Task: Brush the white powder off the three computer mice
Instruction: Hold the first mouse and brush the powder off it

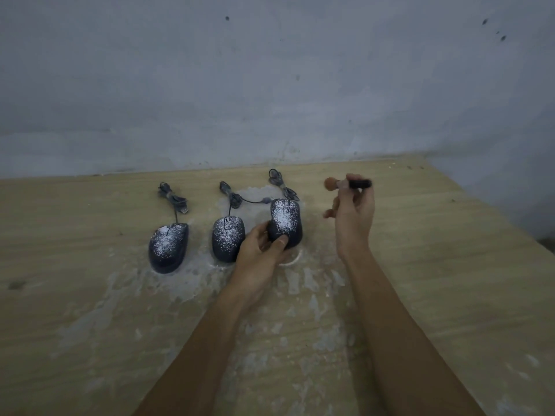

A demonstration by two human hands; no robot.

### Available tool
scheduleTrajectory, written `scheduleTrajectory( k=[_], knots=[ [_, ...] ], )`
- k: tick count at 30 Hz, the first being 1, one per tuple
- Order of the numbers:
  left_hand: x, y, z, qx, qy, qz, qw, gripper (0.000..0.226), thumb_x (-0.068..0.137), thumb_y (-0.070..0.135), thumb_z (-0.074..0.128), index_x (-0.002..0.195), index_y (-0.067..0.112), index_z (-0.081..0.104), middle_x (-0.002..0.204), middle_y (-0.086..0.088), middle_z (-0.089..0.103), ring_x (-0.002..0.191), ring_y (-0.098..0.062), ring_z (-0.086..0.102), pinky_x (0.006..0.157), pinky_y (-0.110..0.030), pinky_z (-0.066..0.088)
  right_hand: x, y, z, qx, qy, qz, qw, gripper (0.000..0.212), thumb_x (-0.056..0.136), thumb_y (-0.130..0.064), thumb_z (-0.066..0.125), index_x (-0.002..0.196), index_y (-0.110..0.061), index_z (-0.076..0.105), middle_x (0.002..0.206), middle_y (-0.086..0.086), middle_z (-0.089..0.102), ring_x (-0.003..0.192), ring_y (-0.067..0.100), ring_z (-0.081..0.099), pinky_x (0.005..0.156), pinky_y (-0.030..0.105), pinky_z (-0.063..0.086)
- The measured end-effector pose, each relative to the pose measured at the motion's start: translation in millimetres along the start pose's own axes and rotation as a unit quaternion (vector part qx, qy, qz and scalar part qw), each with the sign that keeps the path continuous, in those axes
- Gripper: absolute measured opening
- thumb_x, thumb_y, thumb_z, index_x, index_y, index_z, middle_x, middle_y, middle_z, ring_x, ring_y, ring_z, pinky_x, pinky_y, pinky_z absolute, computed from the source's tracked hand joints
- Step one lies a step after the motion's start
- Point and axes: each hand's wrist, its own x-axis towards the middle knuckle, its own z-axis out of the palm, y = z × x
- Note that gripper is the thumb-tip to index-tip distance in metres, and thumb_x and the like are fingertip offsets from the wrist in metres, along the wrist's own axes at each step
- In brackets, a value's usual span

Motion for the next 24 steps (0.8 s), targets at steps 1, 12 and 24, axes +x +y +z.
scheduleTrajectory(
  k=[1, 12, 24],
  knots=[
    [0.0, -1.9, -1.8, 0.001, -0.002, -0.003, 1.000, 0.046, 0.093, 0.009, 0.065, 0.136, 0.016, 0.052, 0.124, 0.003, 0.068, 0.113, -0.013, 0.066, 0.096, -0.034, 0.053, 5.0, -0.7, 1.2, 0.009, 0.007, 0.008, 1.000, 0.004, 0.107, -0.017, 0.049, 0.108, -0.014, 0.052, 0.073, -0.005, 0.058, 0.054, 0.005, 0.045, 0.043, 0.027, 0.045],
    [8.2, -6.3, -6.6, -0.023, -0.012, 0.000, 1.000, 0.048, 0.092, 0.005, 0.065, 0.136, 0.019, 0.051, 0.122, 0.006, 0.069, 0.110, -0.010, 0.068, 0.099, -0.040, 0.054, 33.8, -10.5, 0.5, -0.050, -0.134, 0.057, 0.988, 0.019, 0.108, -0.024, 0.044, 0.094, -0.015, 0.053, 0.056, -0.008, 0.042, 0.042, 0.012, 0.032, 0.037, 0.024, 0.031],
    [2.7, -3.0, -3.7, -0.008, -0.017, 0.014, 1.000, 0.046, 0.093, 0.005, 0.064, 0.130, 0.029, 0.052, 0.122, 0.009, 0.069, 0.110, -0.006, 0.067, 0.101, -0.040, 0.053, 32.0, -1.6, 11.2, -0.184, -0.104, -0.006, 0.977, 0.016, 0.106, -0.032, 0.047, 0.092, -0.025, 0.050, 0.061, -0.004, 0.044, 0.048, 0.015, 0.037, 0.049, 0.045, 0.036]
  ],
)
